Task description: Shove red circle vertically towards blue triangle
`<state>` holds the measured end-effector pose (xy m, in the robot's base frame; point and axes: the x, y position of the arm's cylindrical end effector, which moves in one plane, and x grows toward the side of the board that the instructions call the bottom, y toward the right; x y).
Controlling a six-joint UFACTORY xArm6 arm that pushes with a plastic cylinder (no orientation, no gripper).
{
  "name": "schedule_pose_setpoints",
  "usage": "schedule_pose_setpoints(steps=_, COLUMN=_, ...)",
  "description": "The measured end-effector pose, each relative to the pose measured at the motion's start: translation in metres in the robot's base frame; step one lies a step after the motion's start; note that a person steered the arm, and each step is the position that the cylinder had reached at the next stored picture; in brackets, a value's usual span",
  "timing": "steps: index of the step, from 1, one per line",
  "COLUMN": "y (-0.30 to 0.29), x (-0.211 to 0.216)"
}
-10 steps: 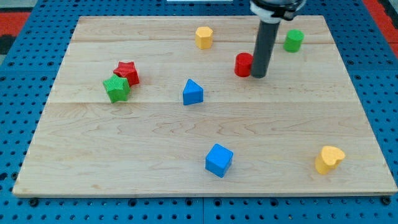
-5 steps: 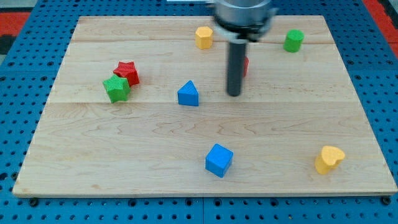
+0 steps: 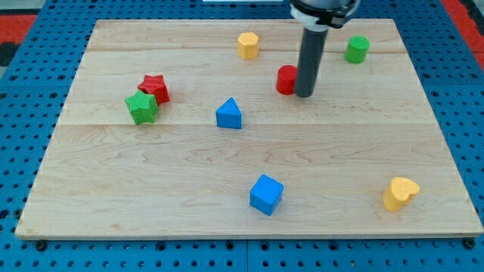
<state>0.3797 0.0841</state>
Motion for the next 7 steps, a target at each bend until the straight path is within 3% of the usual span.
schedule_pose_setpoints(steps=2, y=-0.085, x=0.005)
schedule_pose_setpoints(steps=3, y=-0.085, x=0.000)
schedule_pose_setpoints(steps=4, y=-0.005, x=0.000)
schedule_pose_setpoints(steps=5, y=0.024, x=0.000)
schedule_pose_setpoints(steps=7, y=0.004, x=-0.048)
